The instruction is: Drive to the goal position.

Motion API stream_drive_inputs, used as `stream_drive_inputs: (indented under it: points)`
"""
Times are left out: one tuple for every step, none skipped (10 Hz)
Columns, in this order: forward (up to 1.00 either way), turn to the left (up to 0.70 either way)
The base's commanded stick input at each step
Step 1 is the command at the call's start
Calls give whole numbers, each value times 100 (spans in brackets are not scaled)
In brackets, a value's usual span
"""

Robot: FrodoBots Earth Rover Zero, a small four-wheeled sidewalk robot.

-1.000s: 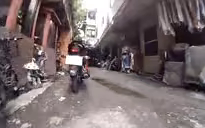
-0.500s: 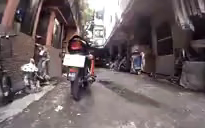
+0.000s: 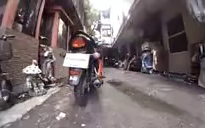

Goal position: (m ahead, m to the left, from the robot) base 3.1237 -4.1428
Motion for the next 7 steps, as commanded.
stream_drive_inputs:
  points:
    - [0, 0]
    - [0, 0]
    - [0, 0]
    - [0, 0]
    - [0, -20]
    - [0, -45]
    - [0, -45]
